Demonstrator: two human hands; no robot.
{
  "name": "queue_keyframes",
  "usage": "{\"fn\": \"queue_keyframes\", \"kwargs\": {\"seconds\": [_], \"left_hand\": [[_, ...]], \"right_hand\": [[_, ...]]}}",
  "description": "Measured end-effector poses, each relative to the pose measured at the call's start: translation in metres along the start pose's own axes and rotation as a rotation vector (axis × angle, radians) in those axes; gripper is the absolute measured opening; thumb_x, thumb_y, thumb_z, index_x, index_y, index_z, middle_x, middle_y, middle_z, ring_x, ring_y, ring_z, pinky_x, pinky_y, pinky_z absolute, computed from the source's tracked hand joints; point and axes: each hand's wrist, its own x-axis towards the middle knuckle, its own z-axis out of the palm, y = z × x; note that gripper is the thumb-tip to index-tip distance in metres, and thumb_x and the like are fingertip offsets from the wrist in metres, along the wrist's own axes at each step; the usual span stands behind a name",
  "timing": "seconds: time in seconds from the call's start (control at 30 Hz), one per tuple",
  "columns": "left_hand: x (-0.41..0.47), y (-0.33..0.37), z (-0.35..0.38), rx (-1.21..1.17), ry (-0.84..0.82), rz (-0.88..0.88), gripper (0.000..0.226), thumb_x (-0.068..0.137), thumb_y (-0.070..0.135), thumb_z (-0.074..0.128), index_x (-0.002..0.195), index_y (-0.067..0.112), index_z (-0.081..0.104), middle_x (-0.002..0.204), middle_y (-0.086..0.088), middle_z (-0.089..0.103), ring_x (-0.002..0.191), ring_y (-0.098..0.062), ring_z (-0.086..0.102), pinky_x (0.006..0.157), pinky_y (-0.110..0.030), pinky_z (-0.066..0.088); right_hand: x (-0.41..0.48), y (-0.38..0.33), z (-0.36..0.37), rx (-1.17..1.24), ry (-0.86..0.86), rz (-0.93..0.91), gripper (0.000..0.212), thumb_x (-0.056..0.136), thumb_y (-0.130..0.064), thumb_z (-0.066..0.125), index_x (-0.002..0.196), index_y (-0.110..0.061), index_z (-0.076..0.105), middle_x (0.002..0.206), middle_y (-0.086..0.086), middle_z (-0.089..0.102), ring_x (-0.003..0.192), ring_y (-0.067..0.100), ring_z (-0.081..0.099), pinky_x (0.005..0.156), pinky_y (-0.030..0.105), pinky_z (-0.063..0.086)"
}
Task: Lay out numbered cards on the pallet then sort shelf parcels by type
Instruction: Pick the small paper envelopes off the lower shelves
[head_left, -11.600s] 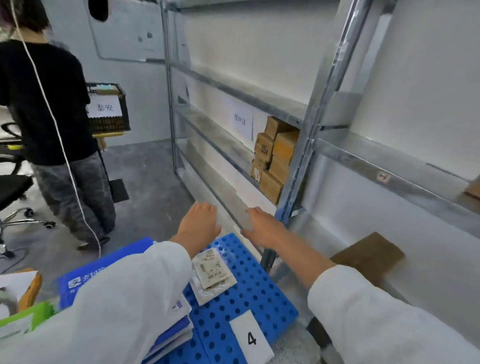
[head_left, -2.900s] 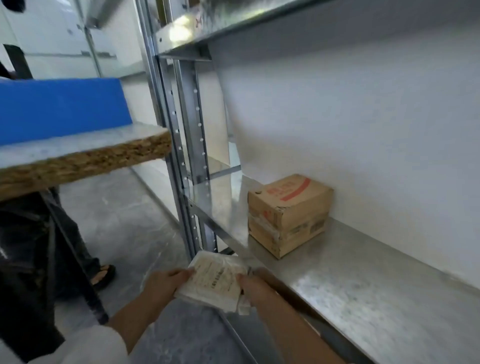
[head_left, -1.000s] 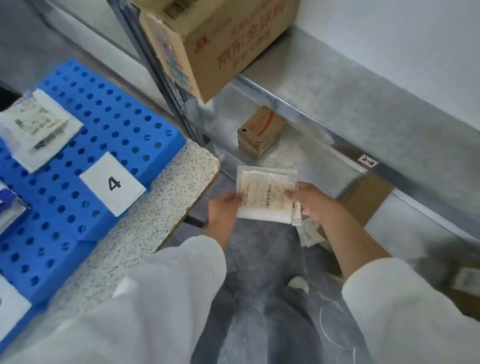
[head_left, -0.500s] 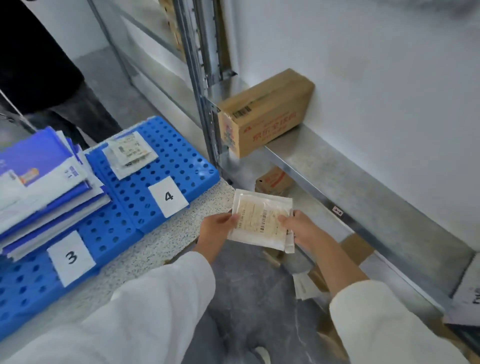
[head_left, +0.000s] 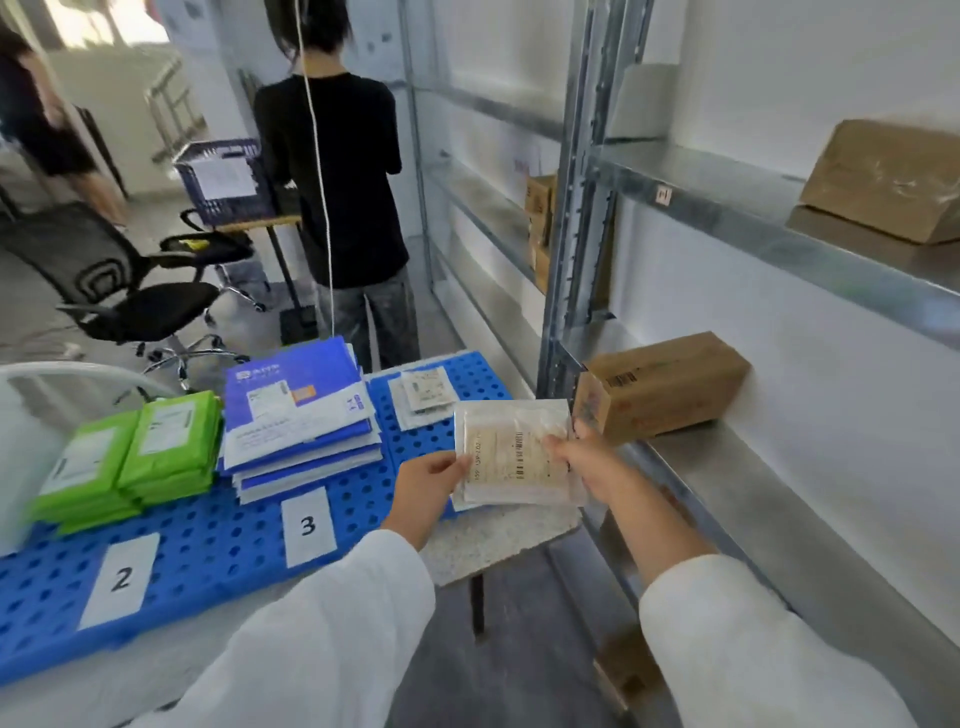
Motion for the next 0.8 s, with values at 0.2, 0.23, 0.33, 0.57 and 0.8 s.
{"fn": "queue_keyframes", "kwargs": {"seconds": [0.2,0.23,0.33,0.57,0.8], "left_hand": [[0.031,0.025,-0.055,0.012,0.071,0.036,0.013,0.092,0.024,0.064,0.095,0.017,0.075,0.092,0.004,0.075,0.091,-0.012,0.071,0.086,-0.03,0.056],[0.04,0.029,-0.062,0.024,0.093,0.049,0.013,0.092,0.023,0.064,0.093,0.016,0.075,0.091,0.003,0.075,0.09,-0.014,0.071,0.085,-0.03,0.057],[0.073,0.039,-0.081,0.071,0.142,0.069,0.019,0.092,0.027,0.063,0.09,0.011,0.073,0.09,-0.002,0.074,0.088,-0.021,0.07,0.084,-0.038,0.058],[0.152,0.062,-0.107,-0.004,0.077,0.084,0.019,0.09,0.032,0.065,0.098,0.015,0.07,0.094,0.003,0.072,0.088,-0.012,0.069,0.071,-0.024,0.057],[0.222,0.067,-0.12,-0.294,0.065,0.058,0.018,0.09,0.023,0.066,0.107,0.016,0.069,0.098,0.005,0.074,0.089,-0.007,0.07,0.07,-0.018,0.057]], "right_hand": [[0.022,-0.067,0.051,-0.116,-0.093,-0.052,0.03,0.094,-0.019,0.058,0.123,-0.021,0.049,0.118,0.003,0.062,0.106,0.027,0.063,0.091,0.048,0.053],[0.03,-0.076,0.058,-0.156,-0.094,-0.07,0.03,0.093,-0.021,0.06,0.122,-0.021,0.05,0.119,0.003,0.063,0.105,0.026,0.063,0.092,0.049,0.053],[0.064,-0.098,0.073,-0.269,-0.117,-0.111,0.029,0.088,-0.027,0.063,0.116,-0.024,0.054,0.119,0.001,0.064,0.105,0.023,0.064,0.094,0.048,0.051],[0.12,-0.154,0.107,-0.353,-0.134,-0.113,0.031,0.091,-0.02,0.063,0.121,-0.016,0.055,0.12,0.001,0.064,0.108,0.021,0.063,0.097,0.045,0.051],[0.168,-0.172,0.133,-0.213,0.044,-0.17,0.044,0.091,-0.032,0.065,0.127,-0.013,0.05,0.122,0.004,0.06,0.105,0.02,0.061,0.092,0.039,0.052]]}}
